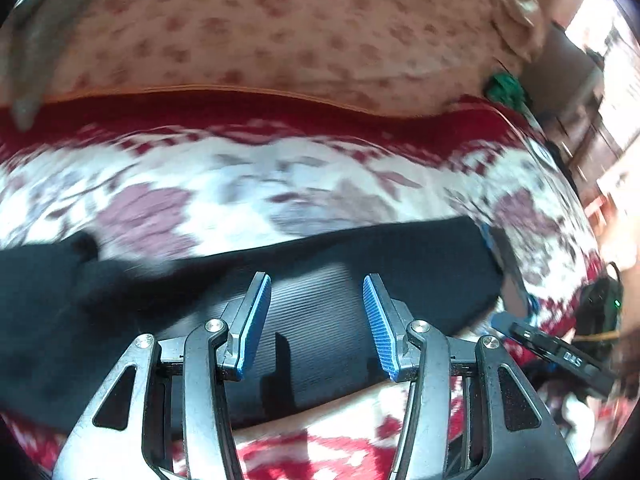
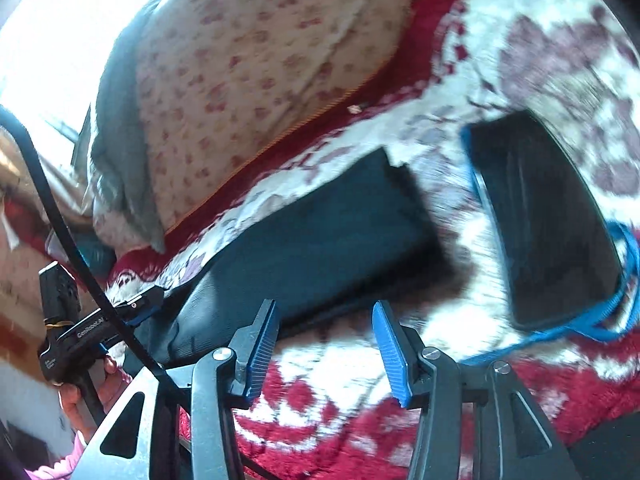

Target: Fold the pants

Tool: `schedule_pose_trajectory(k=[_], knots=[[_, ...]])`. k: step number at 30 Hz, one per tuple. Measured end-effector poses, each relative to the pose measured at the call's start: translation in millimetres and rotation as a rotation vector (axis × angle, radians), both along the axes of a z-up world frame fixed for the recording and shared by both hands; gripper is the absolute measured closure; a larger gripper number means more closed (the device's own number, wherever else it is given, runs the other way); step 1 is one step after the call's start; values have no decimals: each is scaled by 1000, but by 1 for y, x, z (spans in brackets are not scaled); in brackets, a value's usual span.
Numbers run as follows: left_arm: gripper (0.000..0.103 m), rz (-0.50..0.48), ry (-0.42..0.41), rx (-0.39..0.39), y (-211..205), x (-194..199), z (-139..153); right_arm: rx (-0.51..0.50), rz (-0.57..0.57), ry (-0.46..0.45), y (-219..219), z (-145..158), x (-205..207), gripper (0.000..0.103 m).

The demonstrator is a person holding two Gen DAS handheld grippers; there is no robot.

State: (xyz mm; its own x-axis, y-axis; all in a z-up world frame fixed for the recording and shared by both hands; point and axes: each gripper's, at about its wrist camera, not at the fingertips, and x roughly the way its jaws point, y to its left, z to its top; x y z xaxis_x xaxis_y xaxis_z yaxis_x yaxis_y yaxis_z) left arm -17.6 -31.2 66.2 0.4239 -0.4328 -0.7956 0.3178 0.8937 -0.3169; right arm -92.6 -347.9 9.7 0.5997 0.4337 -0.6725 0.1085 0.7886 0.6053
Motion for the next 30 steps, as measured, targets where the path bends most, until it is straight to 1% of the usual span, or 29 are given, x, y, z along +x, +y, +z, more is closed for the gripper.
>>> schedule_pose_trajectory(k=[3, 6, 8, 10, 11, 12, 14, 16, 17, 20, 24, 27, 30], knots=[[56, -87, 5, 15, -27, 7, -4, 44, -14, 10, -7, -8, 2, 56], [56, -134, 10, 23, -47, 16, -8, 69, -19, 11, -11, -11, 6, 56], [56, -167, 20, 11, -57, 23, -9, 83, -16, 7, -14, -12, 12, 56], [56, -196, 21, 1, -64, 30, -10, 82, -21, 21, -16, -16, 20, 56], [56, -216, 21, -3, -69, 36, -12, 98, -26, 24, -18, -17, 23, 56], [51, -235, 27, -4, -72, 41, -14, 122, -32, 20, -21, -19, 26, 56], [47, -276, 37, -12, -80, 51, -17, 140, -35, 1, -24, -19, 29, 56], [47, -321, 36, -7, -87, 59, -19, 132, -24, -31, -23, -17, 32, 57], [47, -349, 39, -1, -92, 64, -20, 118, -15, -44, -23, -16, 33, 61], [47, -412, 41, 16, -106, 79, -25, 87, -12, -57, -23, -18, 35, 67], [47, -496, 68, 42, -126, 95, -35, 81, -7, -80, -26, -22, 38, 69], [47, -598, 137, 27, -140, 101, -44, 89, -13, -93, -27, -25, 41, 71], [47, -696, 143, 48, -152, 96, -48, 99, -13, -105, -28, -27, 42, 71]])
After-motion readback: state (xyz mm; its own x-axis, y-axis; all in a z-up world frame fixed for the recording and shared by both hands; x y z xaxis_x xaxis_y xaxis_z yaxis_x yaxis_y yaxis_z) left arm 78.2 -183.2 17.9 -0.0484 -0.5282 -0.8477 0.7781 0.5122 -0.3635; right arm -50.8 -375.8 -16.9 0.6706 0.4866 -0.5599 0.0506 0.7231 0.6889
